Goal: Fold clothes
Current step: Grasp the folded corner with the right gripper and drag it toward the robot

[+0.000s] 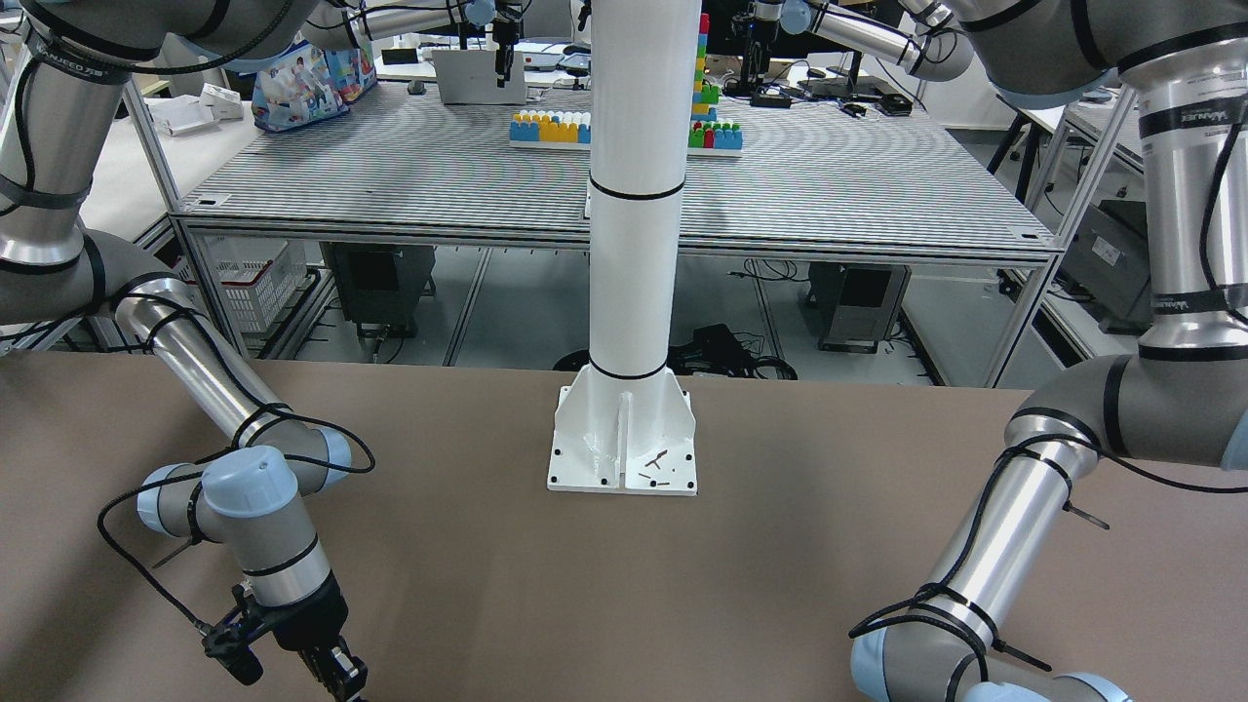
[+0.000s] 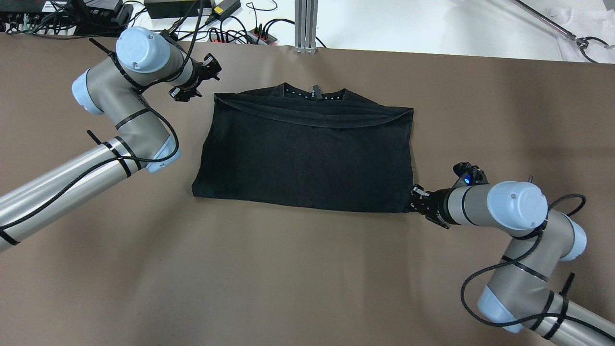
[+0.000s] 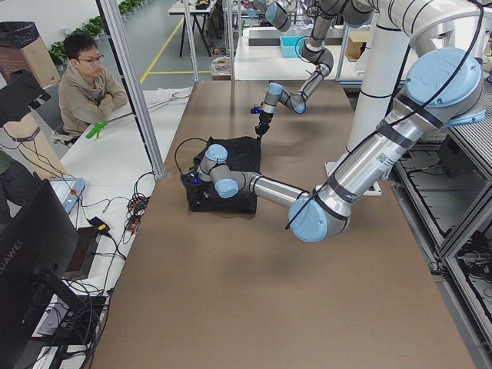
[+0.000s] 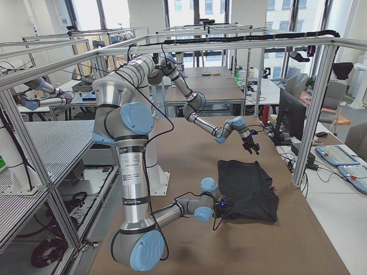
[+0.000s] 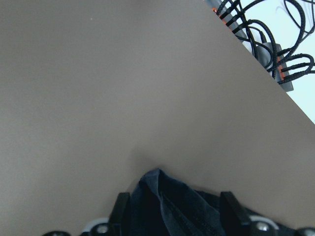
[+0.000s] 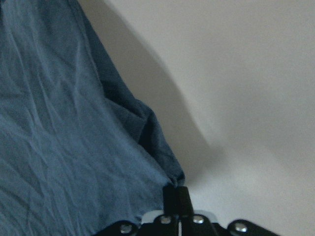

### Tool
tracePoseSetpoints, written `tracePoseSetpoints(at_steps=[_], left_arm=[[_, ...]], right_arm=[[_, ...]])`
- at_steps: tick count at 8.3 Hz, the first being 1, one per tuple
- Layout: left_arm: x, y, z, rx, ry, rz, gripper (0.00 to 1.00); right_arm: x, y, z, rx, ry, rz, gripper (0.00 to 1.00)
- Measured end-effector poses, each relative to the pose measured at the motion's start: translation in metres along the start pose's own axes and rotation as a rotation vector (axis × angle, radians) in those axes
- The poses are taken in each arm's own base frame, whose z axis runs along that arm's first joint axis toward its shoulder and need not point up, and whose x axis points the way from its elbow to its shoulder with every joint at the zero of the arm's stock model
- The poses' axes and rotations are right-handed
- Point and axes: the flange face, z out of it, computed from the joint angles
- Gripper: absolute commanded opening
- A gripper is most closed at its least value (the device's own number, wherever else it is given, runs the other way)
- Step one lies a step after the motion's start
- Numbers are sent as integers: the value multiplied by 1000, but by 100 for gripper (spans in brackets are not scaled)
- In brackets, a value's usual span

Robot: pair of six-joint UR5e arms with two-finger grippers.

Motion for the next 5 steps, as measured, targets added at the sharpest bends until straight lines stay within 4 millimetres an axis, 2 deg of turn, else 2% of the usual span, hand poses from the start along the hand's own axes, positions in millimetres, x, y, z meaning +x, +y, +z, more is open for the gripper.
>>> tracePoseSetpoints(at_steps=[2,3,5], left_arm=[[1,0,-1,-1,3,0,70],[2,0,-3,-1,7,0,70],[7,3,-6,-4,15,3,70]], right_arm=[[17,19,-55,-106,-17,0,0],[17,38,-86,-191,-28,23,0],[9,83,-132,-422,-9,96,0]])
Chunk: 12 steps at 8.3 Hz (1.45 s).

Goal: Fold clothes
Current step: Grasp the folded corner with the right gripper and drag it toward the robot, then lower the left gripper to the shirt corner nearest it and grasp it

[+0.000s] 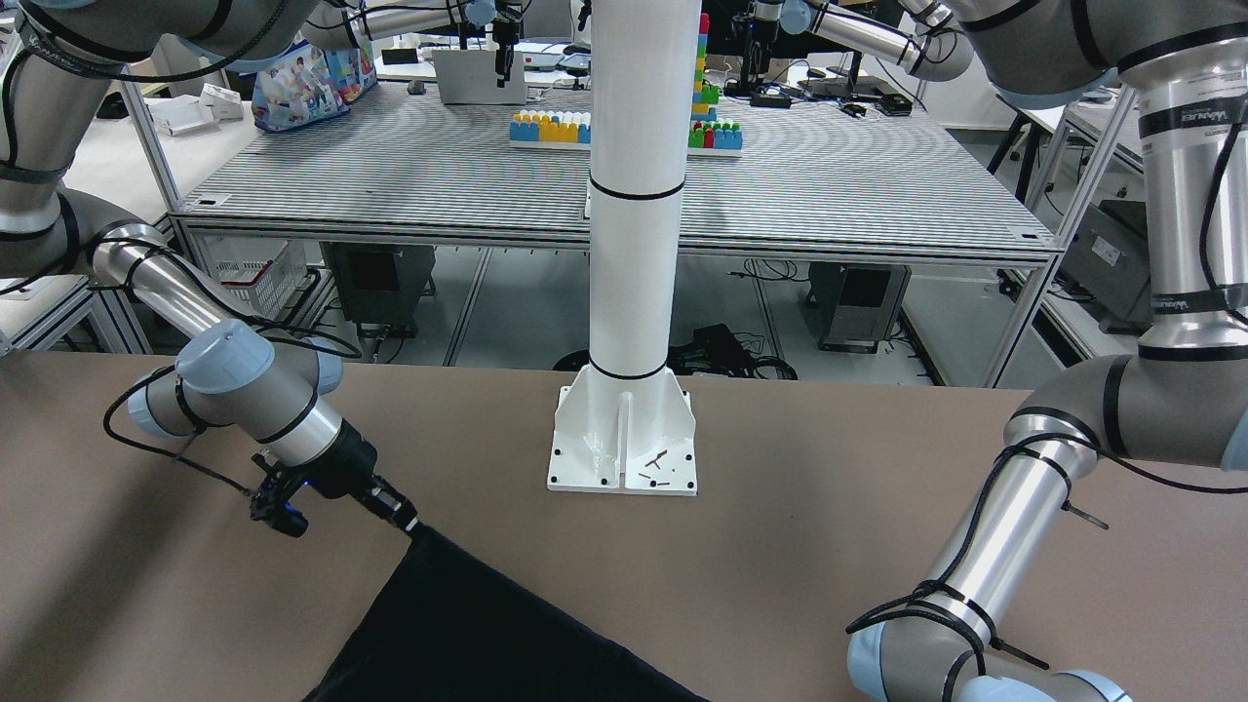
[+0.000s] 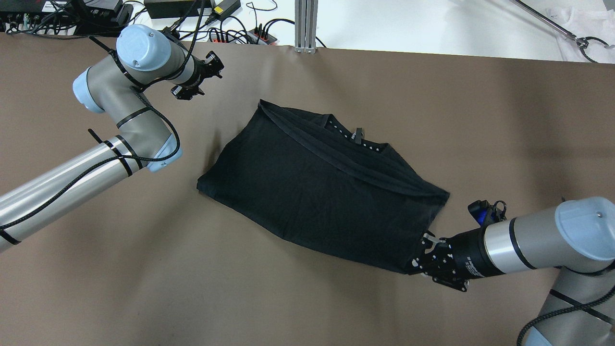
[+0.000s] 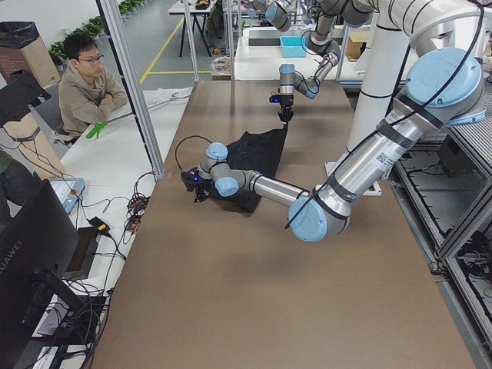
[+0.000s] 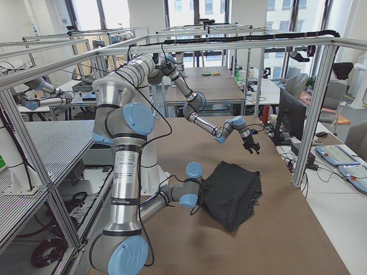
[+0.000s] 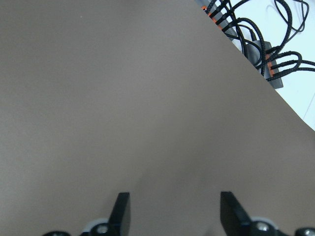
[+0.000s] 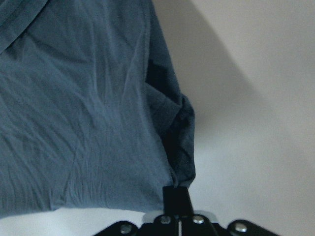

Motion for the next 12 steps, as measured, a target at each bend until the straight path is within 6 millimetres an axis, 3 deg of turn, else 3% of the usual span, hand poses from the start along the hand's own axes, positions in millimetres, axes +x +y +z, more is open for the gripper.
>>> tracePoseSetpoints(at_steps=[1,2,4,6,8,10,12], left_arm=[[2,1,-1,-2,2,1,70],[4,3,-2,-4,5,2,70],[10,6,-6,-9,16,5,70],[19,11,-13,-15,34,1,72],[13,35,-28,-47,63,16,75],[-23,80,-47,-106,90,50,75],[-85,120,-72,-169,93,59,75]], right_arm=[[-3,28,-12,-116,20,18,11],[-2,55,-17,-224,41,15,91],[12,88,-5,-355,76,-16,95],[17,93,4,-385,80,-31,95],[15,89,5,-376,71,-35,95],[11,78,9,-309,29,-37,95],[2,58,5,-209,-37,-62,95]])
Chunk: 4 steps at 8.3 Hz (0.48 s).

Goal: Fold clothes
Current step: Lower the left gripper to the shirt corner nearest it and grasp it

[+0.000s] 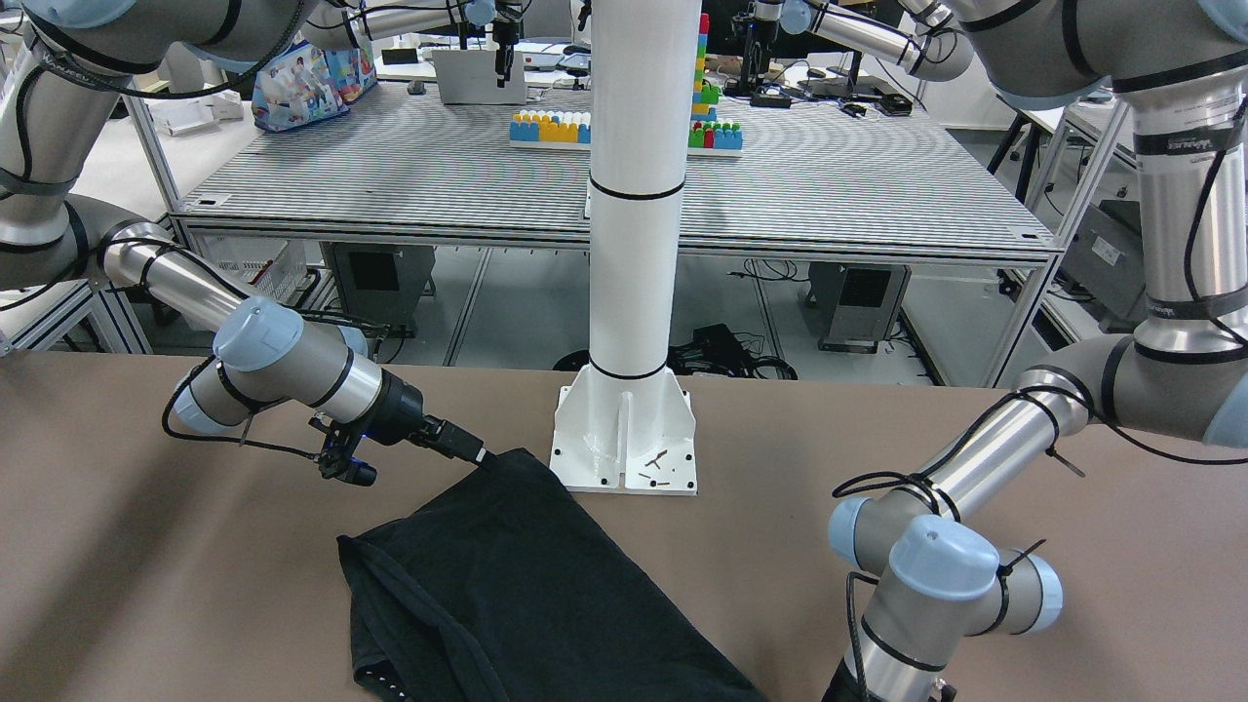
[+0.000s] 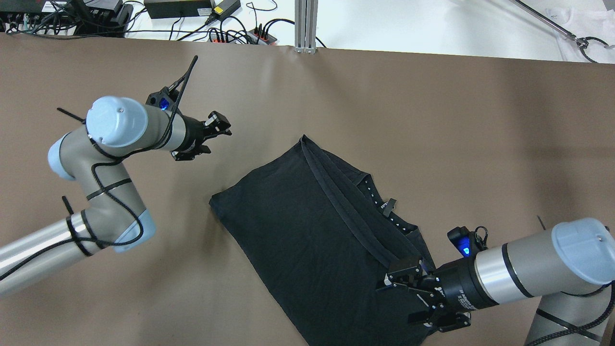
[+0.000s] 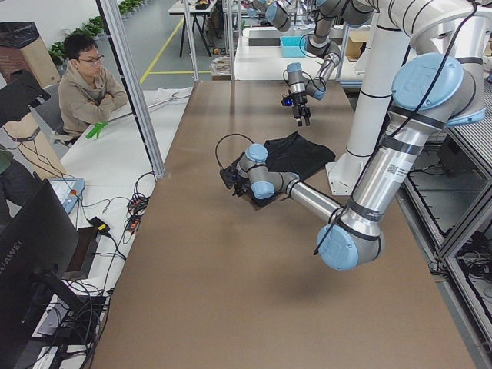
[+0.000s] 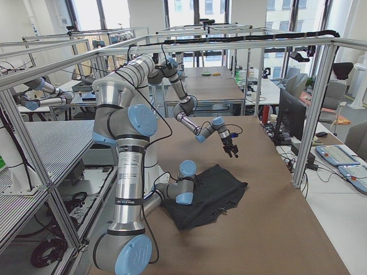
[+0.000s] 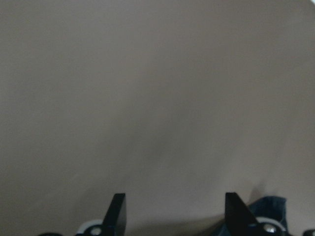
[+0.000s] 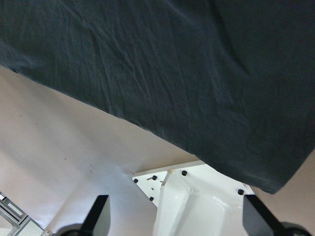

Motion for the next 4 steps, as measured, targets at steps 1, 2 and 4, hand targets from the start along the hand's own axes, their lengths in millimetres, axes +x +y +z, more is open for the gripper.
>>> tracePoseSetpoints(at_steps=[1,2,4], left_arm=[[-33,19,-6,-21,-19,-5,74],[-56,40,-4,-22,-35,-8,74],[-79,81,9,-17,-53,2,73]], right_arm=[[-3,-10,-9,39,-21,-22,95],[-5,-19,-15,66,-31,-39,95],[-6,-27,-20,89,-39,-56,95]])
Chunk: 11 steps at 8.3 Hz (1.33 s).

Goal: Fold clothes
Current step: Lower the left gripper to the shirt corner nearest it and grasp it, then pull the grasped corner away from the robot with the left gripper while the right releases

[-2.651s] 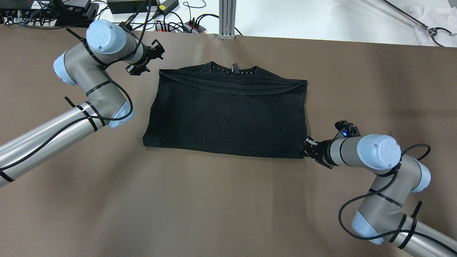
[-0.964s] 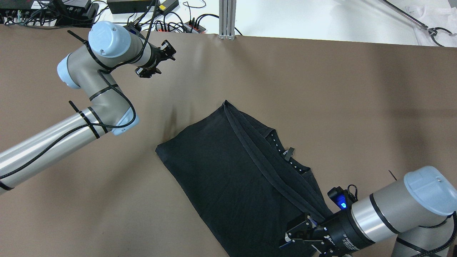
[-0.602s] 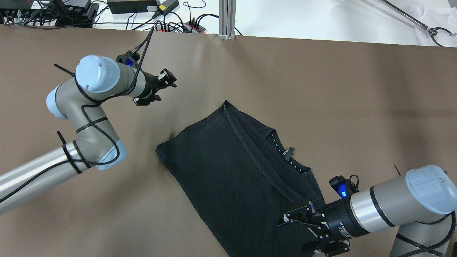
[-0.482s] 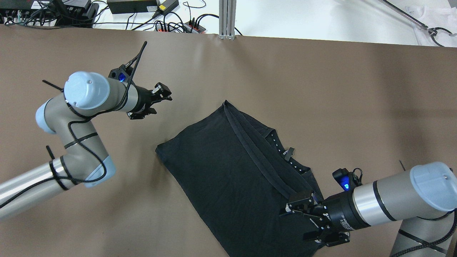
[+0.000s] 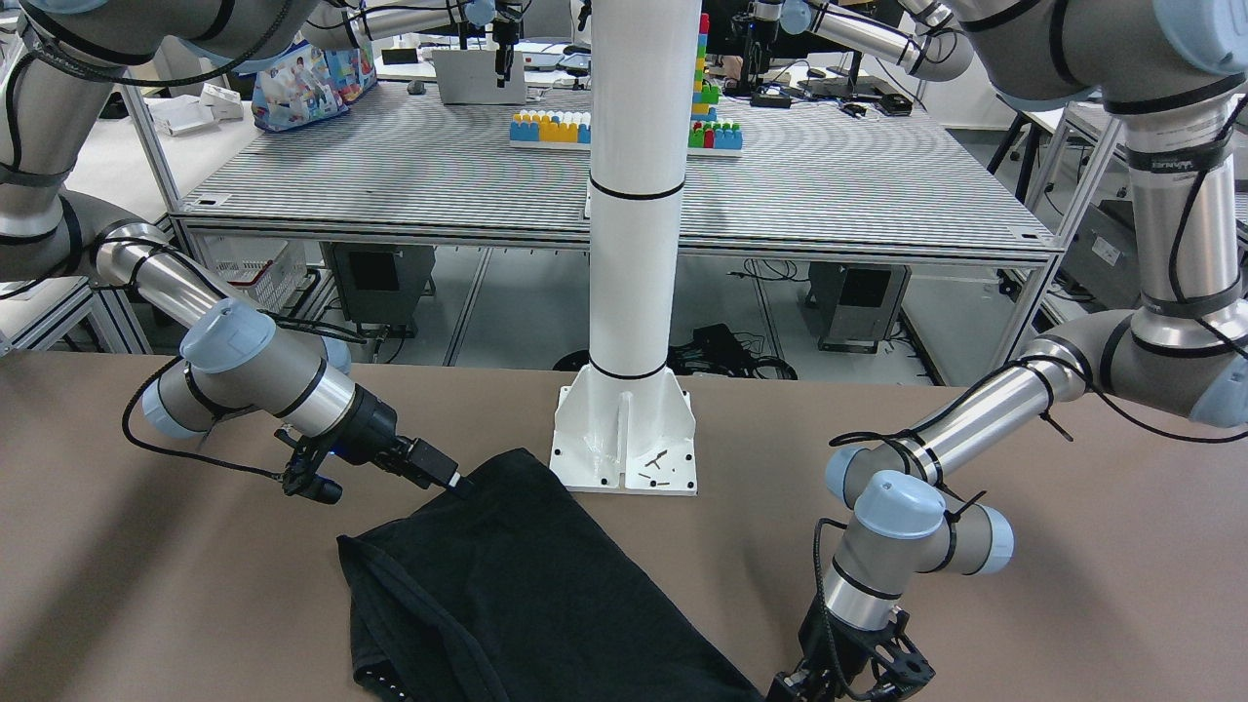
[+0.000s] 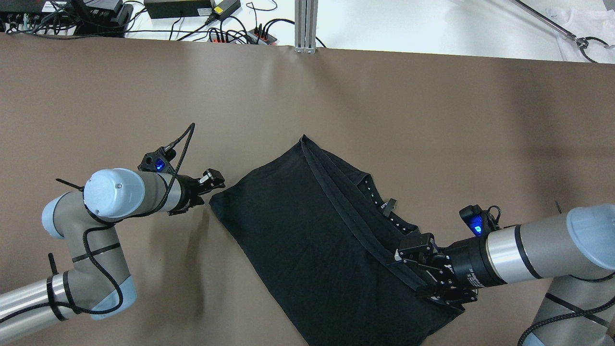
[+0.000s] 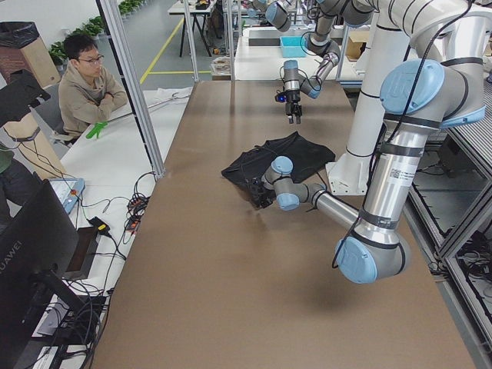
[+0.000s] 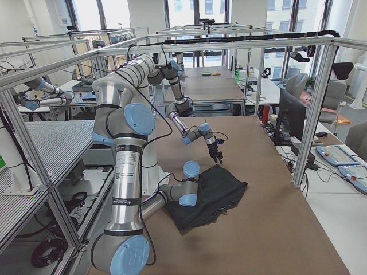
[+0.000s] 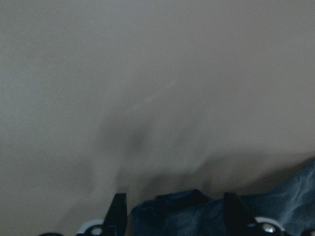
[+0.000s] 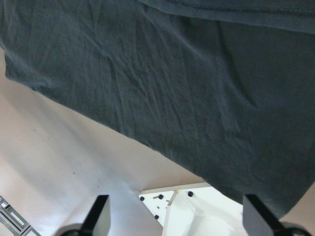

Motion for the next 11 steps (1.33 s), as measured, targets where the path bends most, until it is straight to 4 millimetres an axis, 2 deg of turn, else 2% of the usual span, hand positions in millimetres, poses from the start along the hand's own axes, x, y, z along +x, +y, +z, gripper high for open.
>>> tracePoseSetpoints(at_steps=[1,3,4,5,6,7,11], left_arm=[[-3,9,3,0,-3,0,72],[-6,15,7,0,-8,-4,68],[-7,15,10,2,-13,-4,59],[-9,14,15,5,-21,-5,38],[-10,13,18,7,-26,-6,8],[-11,13,19,7,-28,-7,0],[-11,12,12,-3,-22,4,0]], right_arm=[[-1,-1,-1,4,-3,-3,95],[0,-3,0,7,0,-1,95],[1,-4,1,8,3,1,95],[2,-4,2,6,6,2,95],[2,-5,4,5,9,3,95],[3,-5,5,5,11,3,95],[6,-6,5,5,17,8,95]])
